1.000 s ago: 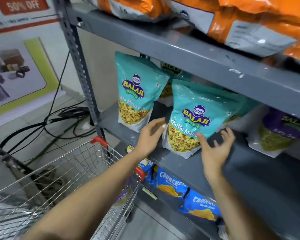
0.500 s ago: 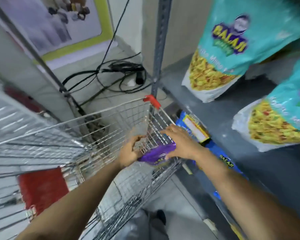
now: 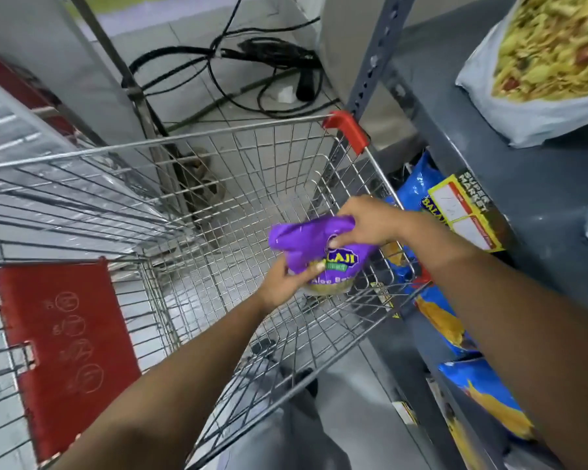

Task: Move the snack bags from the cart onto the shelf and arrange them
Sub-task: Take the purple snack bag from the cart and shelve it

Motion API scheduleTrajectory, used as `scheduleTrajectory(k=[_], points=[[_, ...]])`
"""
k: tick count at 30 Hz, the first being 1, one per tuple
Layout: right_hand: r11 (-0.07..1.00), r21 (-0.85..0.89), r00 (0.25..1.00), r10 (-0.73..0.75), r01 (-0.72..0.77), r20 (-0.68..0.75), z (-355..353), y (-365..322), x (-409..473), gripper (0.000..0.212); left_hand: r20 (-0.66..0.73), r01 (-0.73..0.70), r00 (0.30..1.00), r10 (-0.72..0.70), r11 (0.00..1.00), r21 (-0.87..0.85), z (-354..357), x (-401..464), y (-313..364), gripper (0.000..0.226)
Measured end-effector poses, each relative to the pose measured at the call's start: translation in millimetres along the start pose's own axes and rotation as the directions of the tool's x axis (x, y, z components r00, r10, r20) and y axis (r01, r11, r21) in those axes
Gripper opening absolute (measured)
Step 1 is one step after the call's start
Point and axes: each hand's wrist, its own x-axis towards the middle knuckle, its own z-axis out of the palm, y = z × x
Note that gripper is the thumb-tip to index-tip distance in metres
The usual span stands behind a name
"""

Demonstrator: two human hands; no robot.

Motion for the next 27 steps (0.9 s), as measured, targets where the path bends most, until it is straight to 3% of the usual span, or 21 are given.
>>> scheduleTrajectory(k=[4,6,11,13,15,18,20,23,25,27], points=[[0.987,0.161,0.999,0.004,0.003,-0.042,-19,-4,1,0.026,-0.096,-0.024,0.995,0.014,0.994,-0.104,-1,3,18,0.02],[0.971,0.238,0.997,0.022,-0.004,-0.07,-30,-13,-5,0.021,-0.138,-0.048,0.99,0.034,0.994,-0.101,-7,-1,31,0.026],[0.881,0.471,0.951,0.119,0.032,-0.286,-67,-39,-54,0.036,-0.195,-0.15,0.969,0.153,0.988,0.03,-21,-33,91,0.043],[0.782,0.609,0.891,0.179,0.128,-0.418,-76,-49,-90,0.051,-0.203,-0.219,0.951,0.235,0.971,0.1,-20,-53,123,0.057],[0.631,0.721,0.788,0.275,0.285,-0.552,-79,-59,-130,0.06,-0.194,-0.281,0.93,0.313,0.943,0.177,-16,-74,157,0.055],[0.206,0.799,0.695,0.403,0.565,-0.596,-74,-70,-187,0.071,-0.187,-0.346,0.904,0.384,0.915,0.208,-4,-105,208,0.06],[0.077,0.783,0.688,0.429,0.617,-0.585,-61,-79,-221,0.08,-0.159,-0.379,0.898,0.41,0.905,0.191,11,-124,235,0.059],[0.108,0.788,0.612,0.569,0.606,-0.549,-38,-91,-268,0.083,-0.071,-0.44,0.884,0.462,0.874,0.206,52,-155,266,0.047],[0.138,0.778,0.51,0.682,0.613,-0.523,-28,-89,-300,0.082,0.003,-0.483,0.87,0.492,0.852,0.202,83,-172,277,0.037],[0.187,0.745,0.418,0.729,0.641,-0.542,-22,-83,-337,0.065,0.098,-0.516,0.856,0.507,0.834,0.195,116,-187,283,0.034]])
